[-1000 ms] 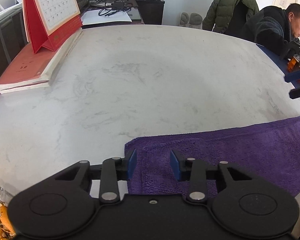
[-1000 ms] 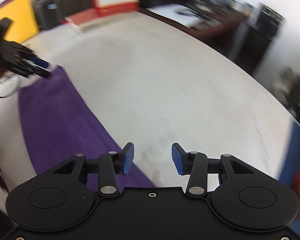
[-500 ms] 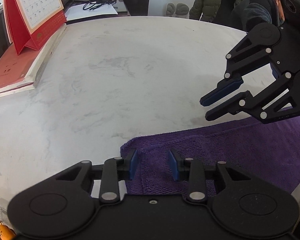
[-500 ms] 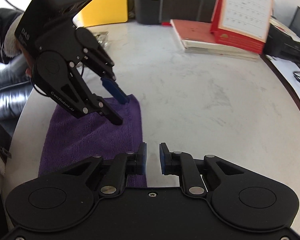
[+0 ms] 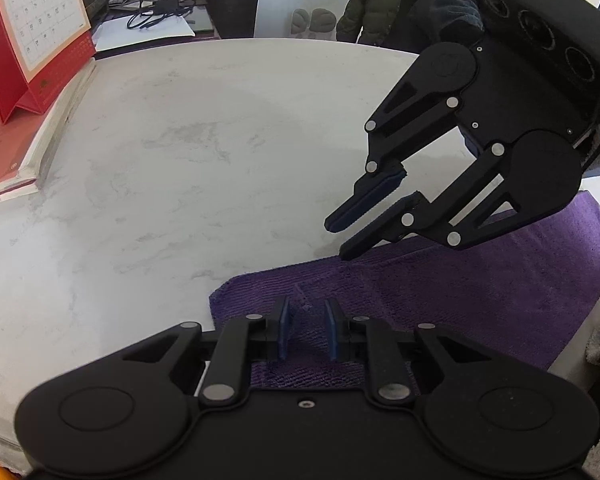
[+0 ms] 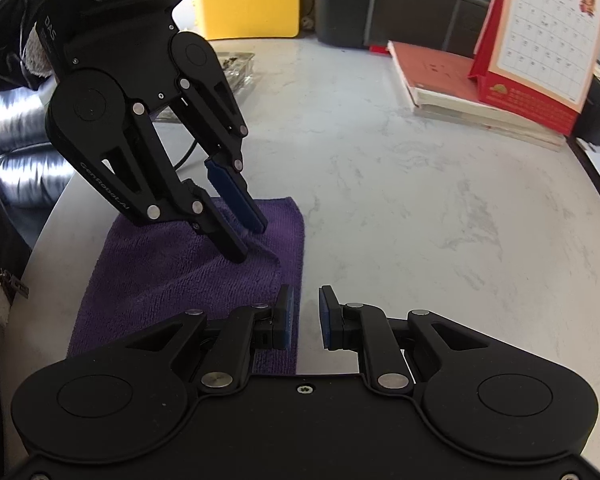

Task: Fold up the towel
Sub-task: 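Grasp the end of the purple towel with the left gripper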

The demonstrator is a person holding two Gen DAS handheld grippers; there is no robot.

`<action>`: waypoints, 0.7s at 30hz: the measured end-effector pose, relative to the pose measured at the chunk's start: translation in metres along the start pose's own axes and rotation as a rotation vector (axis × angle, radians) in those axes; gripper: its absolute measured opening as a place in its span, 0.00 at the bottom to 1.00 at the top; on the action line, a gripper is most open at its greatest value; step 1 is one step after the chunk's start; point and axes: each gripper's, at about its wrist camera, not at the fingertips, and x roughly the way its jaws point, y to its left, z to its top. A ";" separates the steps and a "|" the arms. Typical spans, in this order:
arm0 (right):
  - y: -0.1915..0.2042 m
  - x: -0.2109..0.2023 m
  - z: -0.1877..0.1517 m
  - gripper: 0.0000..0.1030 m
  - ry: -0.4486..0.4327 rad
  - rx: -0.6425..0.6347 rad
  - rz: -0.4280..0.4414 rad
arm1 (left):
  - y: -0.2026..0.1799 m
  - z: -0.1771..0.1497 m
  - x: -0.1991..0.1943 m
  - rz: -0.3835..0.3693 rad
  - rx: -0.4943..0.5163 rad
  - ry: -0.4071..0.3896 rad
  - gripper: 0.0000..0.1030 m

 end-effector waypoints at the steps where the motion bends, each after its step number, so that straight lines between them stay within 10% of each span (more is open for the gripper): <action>1: 0.000 0.002 0.001 0.13 0.001 -0.011 0.005 | 0.000 0.000 0.002 0.004 0.005 0.006 0.17; 21: -0.008 -0.002 -0.002 0.13 -0.006 -0.002 0.013 | 0.009 0.001 -0.018 -0.044 -0.005 -0.034 0.03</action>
